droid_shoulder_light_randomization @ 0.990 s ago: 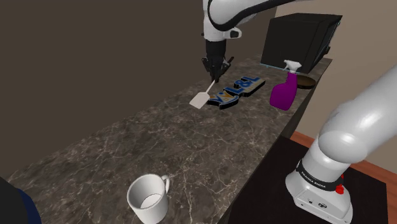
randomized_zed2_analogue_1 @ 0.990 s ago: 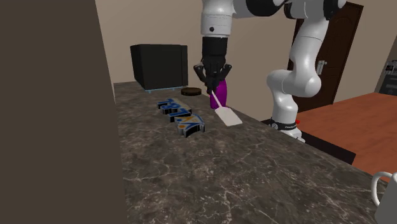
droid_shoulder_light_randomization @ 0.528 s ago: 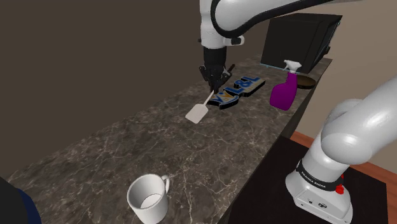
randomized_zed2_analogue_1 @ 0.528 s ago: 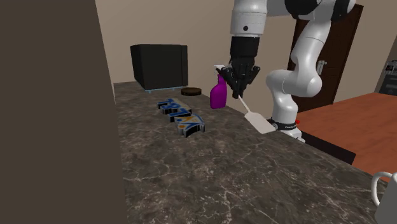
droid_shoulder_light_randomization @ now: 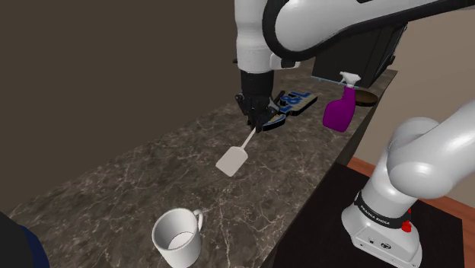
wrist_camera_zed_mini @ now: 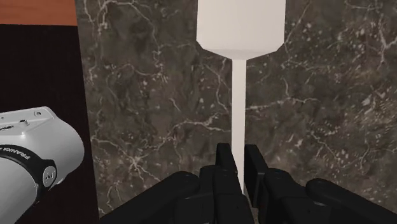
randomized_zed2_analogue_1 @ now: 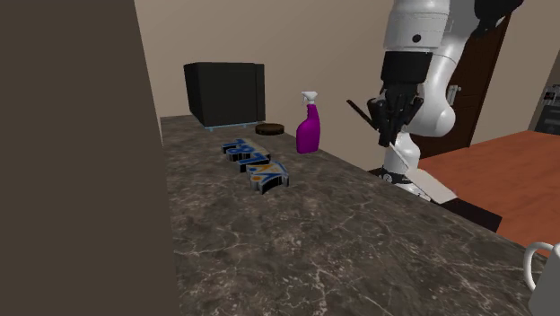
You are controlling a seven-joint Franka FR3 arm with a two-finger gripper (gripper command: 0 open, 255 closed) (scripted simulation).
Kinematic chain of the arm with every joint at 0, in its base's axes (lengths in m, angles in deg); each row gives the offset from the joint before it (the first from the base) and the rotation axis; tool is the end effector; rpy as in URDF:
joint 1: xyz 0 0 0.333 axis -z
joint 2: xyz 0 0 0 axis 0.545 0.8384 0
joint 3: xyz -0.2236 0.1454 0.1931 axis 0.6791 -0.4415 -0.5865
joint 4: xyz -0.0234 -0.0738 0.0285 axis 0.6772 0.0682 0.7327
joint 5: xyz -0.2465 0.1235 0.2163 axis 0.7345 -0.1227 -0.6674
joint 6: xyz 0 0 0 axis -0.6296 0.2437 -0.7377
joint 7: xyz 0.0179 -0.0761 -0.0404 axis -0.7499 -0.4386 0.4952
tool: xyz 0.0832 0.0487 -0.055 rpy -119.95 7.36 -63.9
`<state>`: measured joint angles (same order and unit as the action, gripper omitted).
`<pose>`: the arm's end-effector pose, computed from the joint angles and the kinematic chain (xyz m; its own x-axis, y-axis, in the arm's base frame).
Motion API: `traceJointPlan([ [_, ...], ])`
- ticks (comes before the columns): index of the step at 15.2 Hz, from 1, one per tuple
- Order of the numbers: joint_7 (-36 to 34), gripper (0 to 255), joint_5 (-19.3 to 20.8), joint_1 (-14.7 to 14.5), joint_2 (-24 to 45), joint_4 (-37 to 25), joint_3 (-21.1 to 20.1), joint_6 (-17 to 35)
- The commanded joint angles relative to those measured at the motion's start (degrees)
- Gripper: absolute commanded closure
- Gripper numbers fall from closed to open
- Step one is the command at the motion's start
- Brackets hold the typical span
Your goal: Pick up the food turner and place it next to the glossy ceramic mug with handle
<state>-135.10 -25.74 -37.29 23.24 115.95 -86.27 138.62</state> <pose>0.3008 0.1803 0.5274 -0.0156 -0.9977 0.0662 -0.9999 0.0155 -0.0010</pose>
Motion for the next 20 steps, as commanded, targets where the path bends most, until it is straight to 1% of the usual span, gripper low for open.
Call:
traceJointPlan([
  [1, -2.73, 255, -1.37, -1.34, -0.98, -0.36, -1.97, -1.2],
  [6, -8.93, 255, -4.48, -4.14, -2.16, -0.89, -6.82, -2.36],
  [20, -9.39, 255, -5.72, -4.43, 0.16, 8.12, -9.52, 8.95],
])
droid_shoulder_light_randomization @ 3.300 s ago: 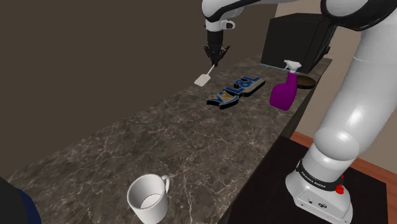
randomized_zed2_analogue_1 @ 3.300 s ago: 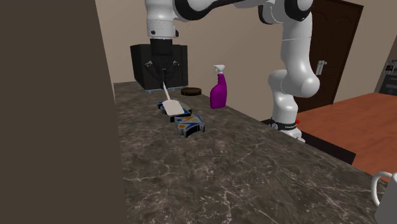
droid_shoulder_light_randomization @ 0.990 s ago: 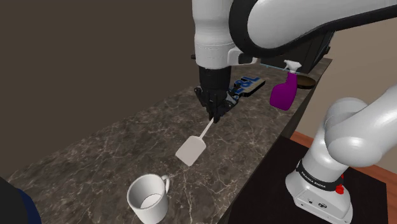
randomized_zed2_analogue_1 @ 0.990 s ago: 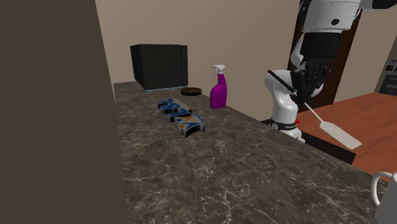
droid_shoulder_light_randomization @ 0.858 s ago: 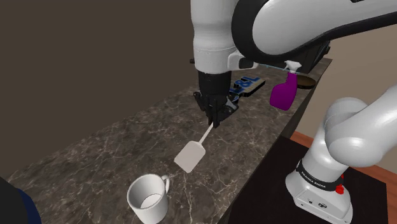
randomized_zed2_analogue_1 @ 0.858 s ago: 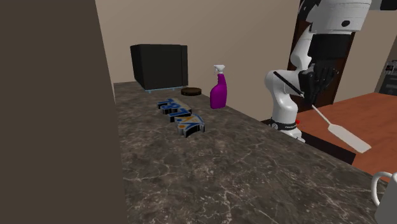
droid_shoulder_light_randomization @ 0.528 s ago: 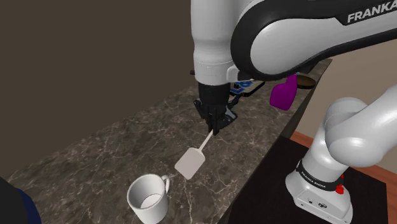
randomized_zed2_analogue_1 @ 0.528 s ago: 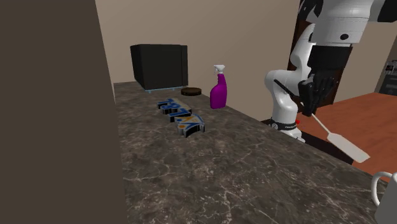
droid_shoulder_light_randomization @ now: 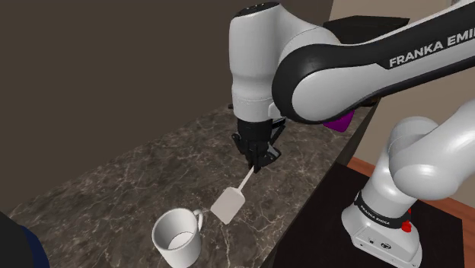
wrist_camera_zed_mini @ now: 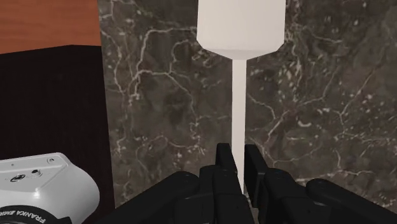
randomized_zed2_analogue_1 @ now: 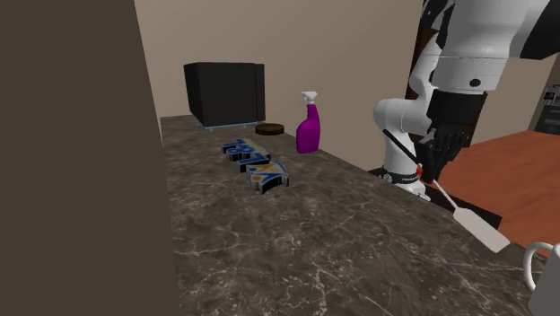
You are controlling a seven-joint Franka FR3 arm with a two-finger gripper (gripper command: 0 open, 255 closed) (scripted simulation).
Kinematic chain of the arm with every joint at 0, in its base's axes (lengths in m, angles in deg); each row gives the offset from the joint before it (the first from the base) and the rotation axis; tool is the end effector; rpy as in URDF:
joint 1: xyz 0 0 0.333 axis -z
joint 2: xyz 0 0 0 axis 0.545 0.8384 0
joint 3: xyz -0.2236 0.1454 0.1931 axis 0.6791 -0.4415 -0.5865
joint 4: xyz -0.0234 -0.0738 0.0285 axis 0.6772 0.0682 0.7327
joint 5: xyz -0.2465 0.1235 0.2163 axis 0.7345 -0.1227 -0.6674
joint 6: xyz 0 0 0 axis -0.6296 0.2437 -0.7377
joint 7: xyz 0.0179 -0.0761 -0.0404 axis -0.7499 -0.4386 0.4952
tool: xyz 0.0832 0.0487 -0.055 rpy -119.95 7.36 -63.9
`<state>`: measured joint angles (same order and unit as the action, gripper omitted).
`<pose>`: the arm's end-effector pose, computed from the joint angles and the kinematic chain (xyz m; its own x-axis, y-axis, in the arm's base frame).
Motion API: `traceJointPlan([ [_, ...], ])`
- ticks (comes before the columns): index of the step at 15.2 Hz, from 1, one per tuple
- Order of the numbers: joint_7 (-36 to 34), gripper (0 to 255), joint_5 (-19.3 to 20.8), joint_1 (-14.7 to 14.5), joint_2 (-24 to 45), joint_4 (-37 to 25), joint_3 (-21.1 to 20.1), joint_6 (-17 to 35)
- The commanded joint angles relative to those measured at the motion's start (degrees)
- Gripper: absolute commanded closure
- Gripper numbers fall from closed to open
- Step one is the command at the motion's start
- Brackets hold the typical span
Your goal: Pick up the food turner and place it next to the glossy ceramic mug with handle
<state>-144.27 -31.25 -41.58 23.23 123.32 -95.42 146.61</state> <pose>0.2532 0.2462 0.4697 -0.0170 -0.9976 0.0666 -0.9999 0.0170 -0.0001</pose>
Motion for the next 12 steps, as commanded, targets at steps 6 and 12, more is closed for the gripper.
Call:
traceJointPlan([
  [6, -0.65, 255, -0.52, -0.01, 2.2, 3.97, -1.79, 6.17],
  [12, -1.29, 255, -0.52, 0.36, 4.95, 6.78, -3.38, 11.65],
])
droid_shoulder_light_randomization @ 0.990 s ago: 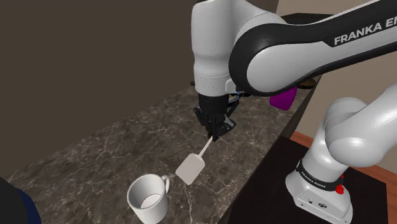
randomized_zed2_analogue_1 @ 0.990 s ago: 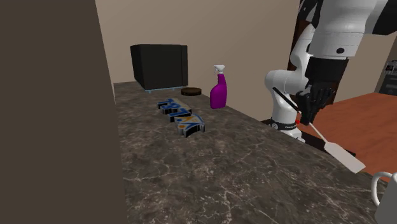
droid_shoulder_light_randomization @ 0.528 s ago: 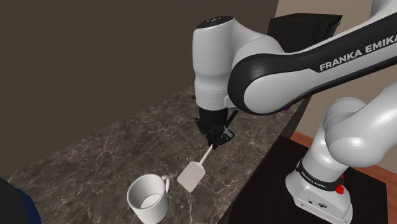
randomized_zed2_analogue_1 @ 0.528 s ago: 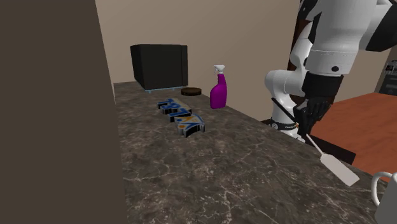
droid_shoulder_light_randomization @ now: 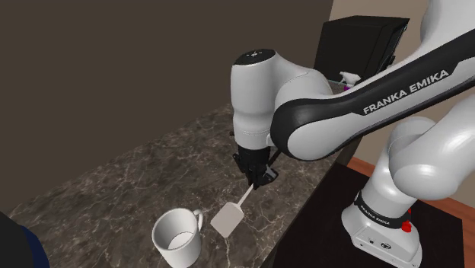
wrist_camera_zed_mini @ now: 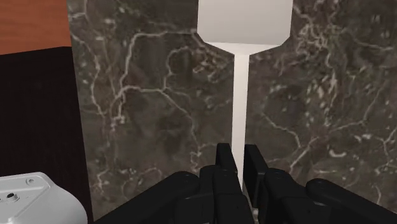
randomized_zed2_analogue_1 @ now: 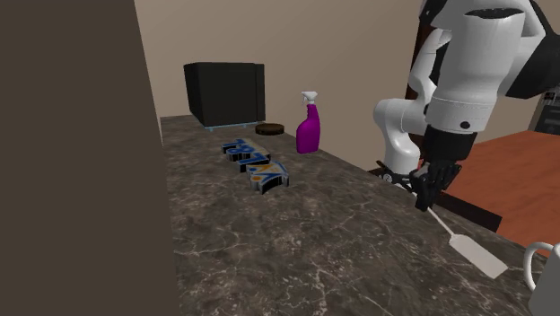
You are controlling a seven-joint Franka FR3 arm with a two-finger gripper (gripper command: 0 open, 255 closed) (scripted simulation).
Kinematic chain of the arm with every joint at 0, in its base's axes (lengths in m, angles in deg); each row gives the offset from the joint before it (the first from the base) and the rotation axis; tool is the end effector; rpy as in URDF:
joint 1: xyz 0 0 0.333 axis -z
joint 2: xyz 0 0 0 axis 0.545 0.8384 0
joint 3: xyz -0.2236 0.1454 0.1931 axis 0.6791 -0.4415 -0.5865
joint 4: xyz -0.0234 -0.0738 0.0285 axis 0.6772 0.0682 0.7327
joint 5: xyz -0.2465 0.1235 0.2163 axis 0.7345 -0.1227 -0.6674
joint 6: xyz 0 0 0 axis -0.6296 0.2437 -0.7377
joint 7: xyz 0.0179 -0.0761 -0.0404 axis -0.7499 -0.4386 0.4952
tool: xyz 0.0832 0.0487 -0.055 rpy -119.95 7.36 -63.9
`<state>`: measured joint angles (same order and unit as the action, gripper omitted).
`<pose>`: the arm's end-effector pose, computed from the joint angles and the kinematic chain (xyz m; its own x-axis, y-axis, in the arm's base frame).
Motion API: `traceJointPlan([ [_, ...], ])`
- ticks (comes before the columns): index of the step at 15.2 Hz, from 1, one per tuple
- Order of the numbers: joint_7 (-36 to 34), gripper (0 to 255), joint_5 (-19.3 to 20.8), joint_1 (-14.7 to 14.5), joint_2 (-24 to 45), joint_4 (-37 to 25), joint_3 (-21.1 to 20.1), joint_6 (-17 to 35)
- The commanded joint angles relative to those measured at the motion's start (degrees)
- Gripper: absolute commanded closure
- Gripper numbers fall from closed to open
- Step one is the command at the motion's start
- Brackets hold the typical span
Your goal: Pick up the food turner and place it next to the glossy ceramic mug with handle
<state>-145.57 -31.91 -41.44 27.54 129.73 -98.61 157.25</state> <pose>0.2546 0.2498 0.4129 -0.0171 -0.9976 0.0668 -0.9999 0.0171 -0.0001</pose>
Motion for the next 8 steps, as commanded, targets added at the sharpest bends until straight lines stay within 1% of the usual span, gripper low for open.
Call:
traceJointPlan([
  [1, -0.13, 255, 0.18, 0.31, 1.16, 0.79, -0.47, 1.95],
  [5, -0.71, 255, 0.47, 0.73, 3.27, 2.23, -1.52, 5.42],
  [8, -0.71, 255, 0.47, 0.73, 3.27, 2.23, -1.52, 5.42],
])
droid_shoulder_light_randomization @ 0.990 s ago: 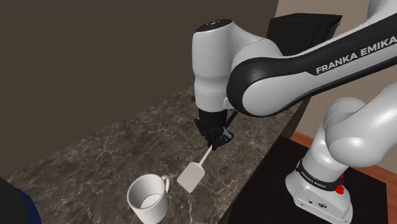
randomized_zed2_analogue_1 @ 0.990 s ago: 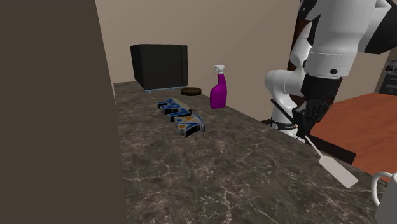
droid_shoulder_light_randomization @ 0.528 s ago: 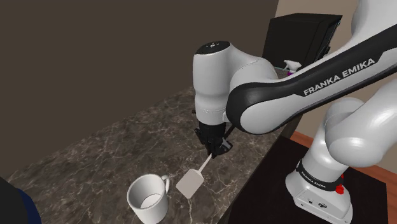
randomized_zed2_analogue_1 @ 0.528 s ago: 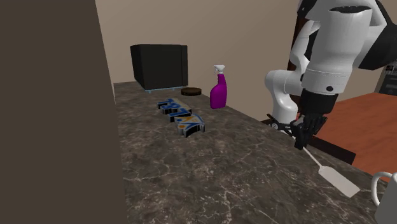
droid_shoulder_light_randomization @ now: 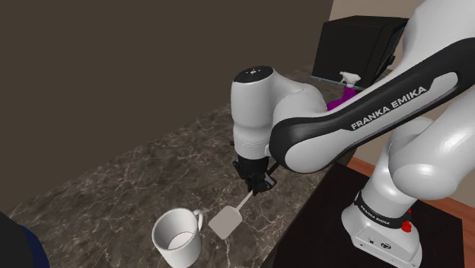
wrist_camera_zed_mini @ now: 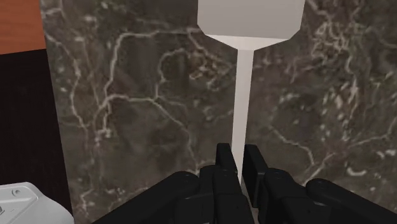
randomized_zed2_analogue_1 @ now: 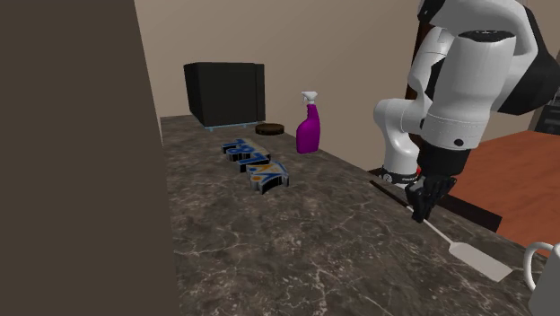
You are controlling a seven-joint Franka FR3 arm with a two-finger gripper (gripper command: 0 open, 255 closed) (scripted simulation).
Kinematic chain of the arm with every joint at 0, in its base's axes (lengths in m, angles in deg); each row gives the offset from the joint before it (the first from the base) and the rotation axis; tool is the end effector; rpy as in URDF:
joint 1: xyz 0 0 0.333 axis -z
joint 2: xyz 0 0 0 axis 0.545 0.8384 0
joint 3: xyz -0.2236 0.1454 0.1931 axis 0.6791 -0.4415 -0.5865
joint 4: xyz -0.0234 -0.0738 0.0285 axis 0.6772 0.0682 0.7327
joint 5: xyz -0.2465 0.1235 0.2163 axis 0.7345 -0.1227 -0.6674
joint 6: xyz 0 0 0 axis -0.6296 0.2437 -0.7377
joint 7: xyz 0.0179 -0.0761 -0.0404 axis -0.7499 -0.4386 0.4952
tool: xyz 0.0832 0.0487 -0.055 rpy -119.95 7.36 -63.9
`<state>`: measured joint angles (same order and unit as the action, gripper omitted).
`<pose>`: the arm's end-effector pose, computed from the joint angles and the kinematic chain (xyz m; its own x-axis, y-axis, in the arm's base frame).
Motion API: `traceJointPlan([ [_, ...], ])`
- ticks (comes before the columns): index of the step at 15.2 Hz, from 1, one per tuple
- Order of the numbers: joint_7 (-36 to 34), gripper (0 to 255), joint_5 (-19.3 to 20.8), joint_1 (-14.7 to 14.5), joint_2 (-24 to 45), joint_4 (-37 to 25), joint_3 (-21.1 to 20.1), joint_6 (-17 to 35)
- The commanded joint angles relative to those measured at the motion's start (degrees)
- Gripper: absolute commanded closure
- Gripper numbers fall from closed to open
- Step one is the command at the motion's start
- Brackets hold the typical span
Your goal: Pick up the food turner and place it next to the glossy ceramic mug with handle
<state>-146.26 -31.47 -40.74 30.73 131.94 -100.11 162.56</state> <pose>0.2588 0.2503 0.3873 -0.0169 -0.9976 0.0665 -0.9999 0.0169 -0.0005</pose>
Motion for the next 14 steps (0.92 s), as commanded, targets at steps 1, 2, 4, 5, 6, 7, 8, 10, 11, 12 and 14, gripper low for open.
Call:
traceJointPlan([
  [1, -0.01, 255, 0.02, 0.03, 0.08, 0.02, -0.03, 0.11],
  [2, -0.01, 255, 0.03, 0.03, 0.08, 0.02, -0.03, 0.11],
  [4, -0.01, 255, 0.02, 0.02, 0.07, 0.02, -0.02, 0.1],
  [5, -0.01, 0, 0.02, 0.02, 0.07, 0.02, -0.02, 0.1],
  [6, -0.01, 0, 0.02, 0.02, 0.07, 0.02, -0.02, 0.1],
  [7, -0.01, 0, 0.02, 0.02, 0.07, 0.02, -0.02, 0.09],
  [8, -0.01, 0, 0.02, 0.02, 0.07, 0.02, -0.02, 0.09],
  [10, -0.01, 0, 0.02, 0.02, 0.07, 0.02, -0.02, 0.09],
  [11, 0.29, 0, -0.18, -0.26, -1.3, -1.05, 0.6, -2.28],
  [12, 0.54, 0, -0.29, -0.48, -2.54, -2.2, 1.21, -4.62],
  [14, 0.84, 0, -0.28, -0.77, -4.43, -4.45, 2.25, -8.68],
])
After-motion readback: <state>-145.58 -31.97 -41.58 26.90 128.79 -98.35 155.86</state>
